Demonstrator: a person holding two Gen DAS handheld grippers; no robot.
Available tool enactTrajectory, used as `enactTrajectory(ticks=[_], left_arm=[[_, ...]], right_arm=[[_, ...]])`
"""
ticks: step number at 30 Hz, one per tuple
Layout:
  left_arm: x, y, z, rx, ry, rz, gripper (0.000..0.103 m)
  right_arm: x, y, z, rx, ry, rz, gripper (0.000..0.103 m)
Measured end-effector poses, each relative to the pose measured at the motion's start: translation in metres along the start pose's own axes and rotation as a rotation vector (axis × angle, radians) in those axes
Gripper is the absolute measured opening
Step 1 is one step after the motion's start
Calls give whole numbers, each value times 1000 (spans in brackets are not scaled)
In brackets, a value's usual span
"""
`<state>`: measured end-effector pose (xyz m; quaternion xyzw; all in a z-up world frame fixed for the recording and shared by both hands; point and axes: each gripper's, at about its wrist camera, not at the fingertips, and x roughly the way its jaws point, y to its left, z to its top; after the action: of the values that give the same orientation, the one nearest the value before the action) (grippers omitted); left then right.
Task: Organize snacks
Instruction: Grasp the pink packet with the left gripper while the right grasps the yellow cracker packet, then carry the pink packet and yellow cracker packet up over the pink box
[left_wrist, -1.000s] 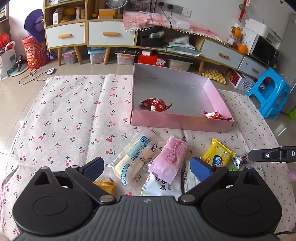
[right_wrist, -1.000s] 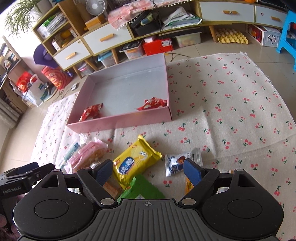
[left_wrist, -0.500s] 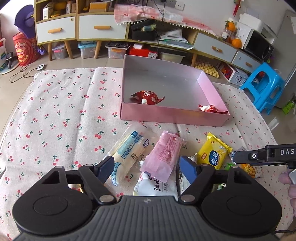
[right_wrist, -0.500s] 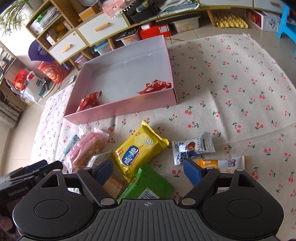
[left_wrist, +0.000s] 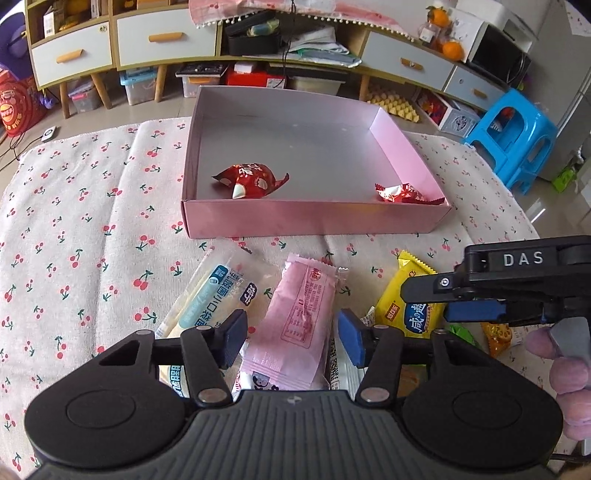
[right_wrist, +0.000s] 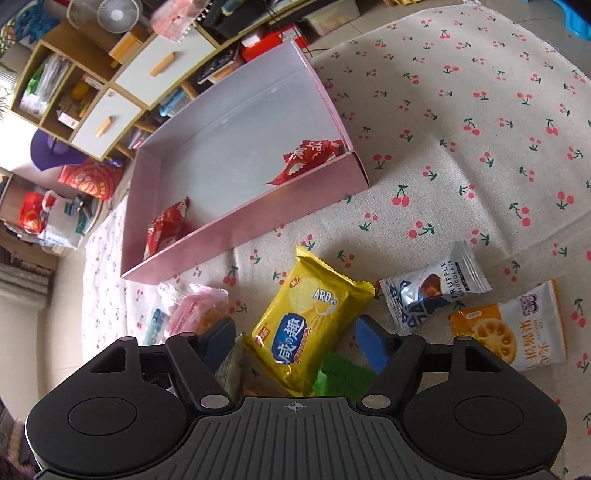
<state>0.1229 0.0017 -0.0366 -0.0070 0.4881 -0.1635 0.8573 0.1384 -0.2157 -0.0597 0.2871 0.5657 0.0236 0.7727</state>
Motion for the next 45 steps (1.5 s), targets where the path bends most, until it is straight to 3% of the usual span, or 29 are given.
enactTrajectory(ticks=[5,13,17,23,28,45], left_arm=[[4,-3,0,24,18,21,50],[7,6,1,-28,33,17,50],[7,9,2,-54,45,12,50],[7,9,3,-56,43,14,45],[7,7,6,-81,39,8,33],[-7,14,12,-138,-18,9,31]], right_arm=[[10,10,0,-39,-22,-59,69],[20,34,-8,-222,-98,-177,69],[23,40,-13,-288,-138,-214,58],[20,39,-12,-290,-130,-190,51],[16,33,-8,-234,-100,-152,50],[-12,17,3,-104,-73,-20,50]])
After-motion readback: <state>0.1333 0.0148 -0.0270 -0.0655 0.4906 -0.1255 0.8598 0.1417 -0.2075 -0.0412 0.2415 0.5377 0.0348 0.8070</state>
